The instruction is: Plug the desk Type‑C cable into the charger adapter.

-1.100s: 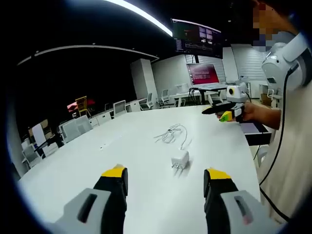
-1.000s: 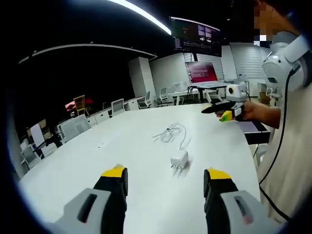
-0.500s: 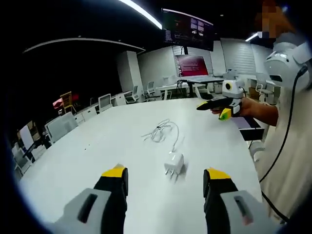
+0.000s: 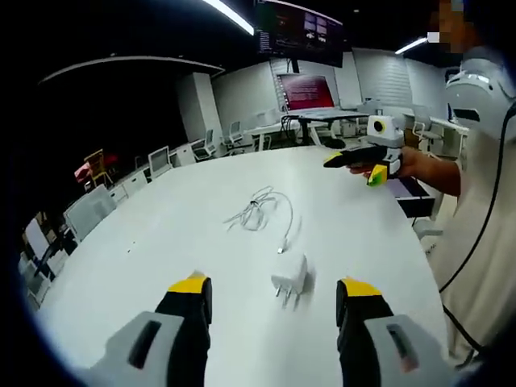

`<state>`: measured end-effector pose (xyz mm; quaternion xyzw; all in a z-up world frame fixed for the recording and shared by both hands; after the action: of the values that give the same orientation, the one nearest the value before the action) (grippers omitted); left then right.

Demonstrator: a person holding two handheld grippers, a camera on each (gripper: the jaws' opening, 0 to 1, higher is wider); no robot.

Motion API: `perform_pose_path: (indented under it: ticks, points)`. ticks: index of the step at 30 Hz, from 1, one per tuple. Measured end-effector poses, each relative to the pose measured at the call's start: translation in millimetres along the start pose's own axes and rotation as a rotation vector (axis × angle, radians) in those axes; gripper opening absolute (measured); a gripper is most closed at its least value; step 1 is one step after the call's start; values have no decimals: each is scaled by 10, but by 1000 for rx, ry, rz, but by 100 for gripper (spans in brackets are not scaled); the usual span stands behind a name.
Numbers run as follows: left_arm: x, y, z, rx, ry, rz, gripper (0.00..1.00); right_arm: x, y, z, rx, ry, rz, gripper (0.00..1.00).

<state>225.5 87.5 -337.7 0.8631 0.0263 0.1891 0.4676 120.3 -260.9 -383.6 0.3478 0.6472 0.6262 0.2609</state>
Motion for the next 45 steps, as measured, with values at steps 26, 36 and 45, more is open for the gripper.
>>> perform_pose_path:
  ticks: [26,36,45]
  points:
    - [40,124,460,90,-178,52,60,18,80,-100,-54,2,-8,68]
    - [100,52,563,159,-223,62,58,58,64,-124,-53,5,-15,68]
    - [96,-7,634,198,-256,56,55,78,27,-140,-30,17,-24,67]
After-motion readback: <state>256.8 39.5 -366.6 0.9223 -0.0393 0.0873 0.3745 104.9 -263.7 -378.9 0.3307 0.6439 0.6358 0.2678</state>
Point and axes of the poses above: the point that each gripper's makers call its tool centre point, and the gripper's own axes: z roughly forward along the fingers, x roughly to its left, y roughly out of its top, the point moved 10 cm from there along -z, roughly backward along the fingers, and after that the axes turned 7 degrees about z, right-handed, at the moved point
